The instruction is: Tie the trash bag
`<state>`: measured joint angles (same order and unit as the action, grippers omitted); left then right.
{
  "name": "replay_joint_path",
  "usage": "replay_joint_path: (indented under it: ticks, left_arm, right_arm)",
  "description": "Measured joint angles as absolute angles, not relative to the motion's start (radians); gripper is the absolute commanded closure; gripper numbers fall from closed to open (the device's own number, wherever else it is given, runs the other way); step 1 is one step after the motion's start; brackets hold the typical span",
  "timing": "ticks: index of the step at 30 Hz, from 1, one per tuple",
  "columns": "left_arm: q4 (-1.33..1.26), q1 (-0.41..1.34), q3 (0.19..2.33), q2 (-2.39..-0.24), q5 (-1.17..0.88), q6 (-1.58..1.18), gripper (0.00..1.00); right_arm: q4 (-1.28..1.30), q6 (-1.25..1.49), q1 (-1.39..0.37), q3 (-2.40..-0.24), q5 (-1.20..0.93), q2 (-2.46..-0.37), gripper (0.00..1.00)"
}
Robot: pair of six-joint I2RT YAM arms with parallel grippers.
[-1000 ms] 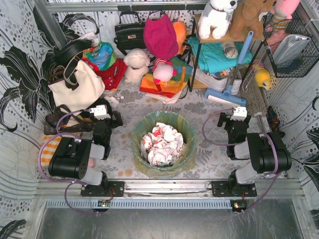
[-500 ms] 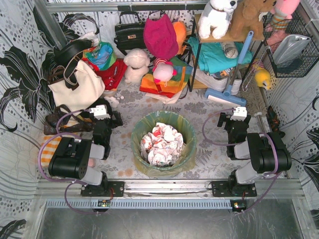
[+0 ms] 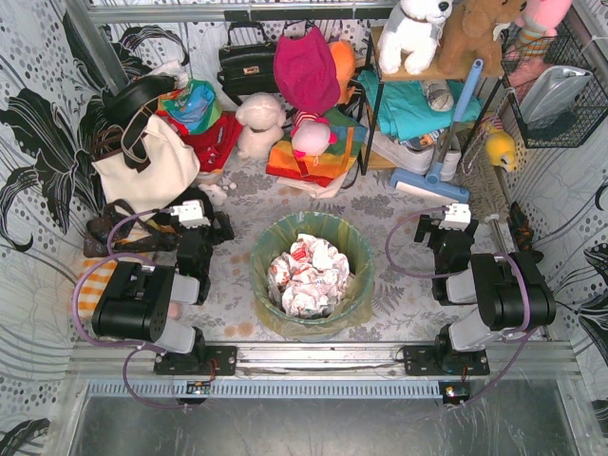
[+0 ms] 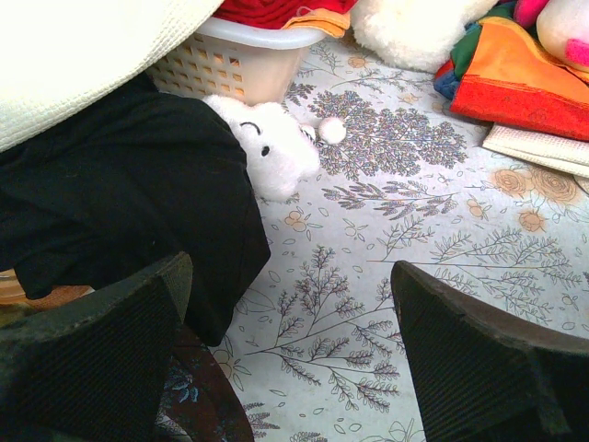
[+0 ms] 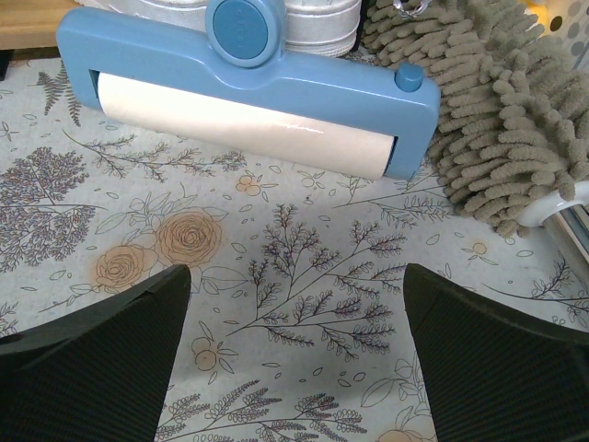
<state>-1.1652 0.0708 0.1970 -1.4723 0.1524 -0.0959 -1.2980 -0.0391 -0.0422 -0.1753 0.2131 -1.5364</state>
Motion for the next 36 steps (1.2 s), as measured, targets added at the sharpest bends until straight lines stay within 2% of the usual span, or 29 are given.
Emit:
replay_joint_path:
  ticks: [13, 23, 29, 36]
  left_arm:
    - [-1.163, 0.071, 0.197, -1.471, 0.154, -0.096, 0.02]
    - [-1.017, 0.104, 0.223, -1.303, 0.205, -0.088, 0.02]
    - [-0.669, 0.160, 0.366, -1.123, 0.325, -0.174, 0.02]
    - [-0.249, 0.162, 0.525, -0.912, 0.360, -0.339, 0.02]
  right_arm:
    - [-1.196, -0.039, -0.042, -0.207, 0.213, -1.479, 0.03]
    - [-0.865, -0.015, -0.042, -0.306, 0.215, -1.233, 0.03]
    - [-0.532, 0.068, -0.041, -0.455, 0.121, -1.082, 0.03]
    - [-0.176, 0.217, -0.040, -0.642, -0.039, -0.995, 0.03]
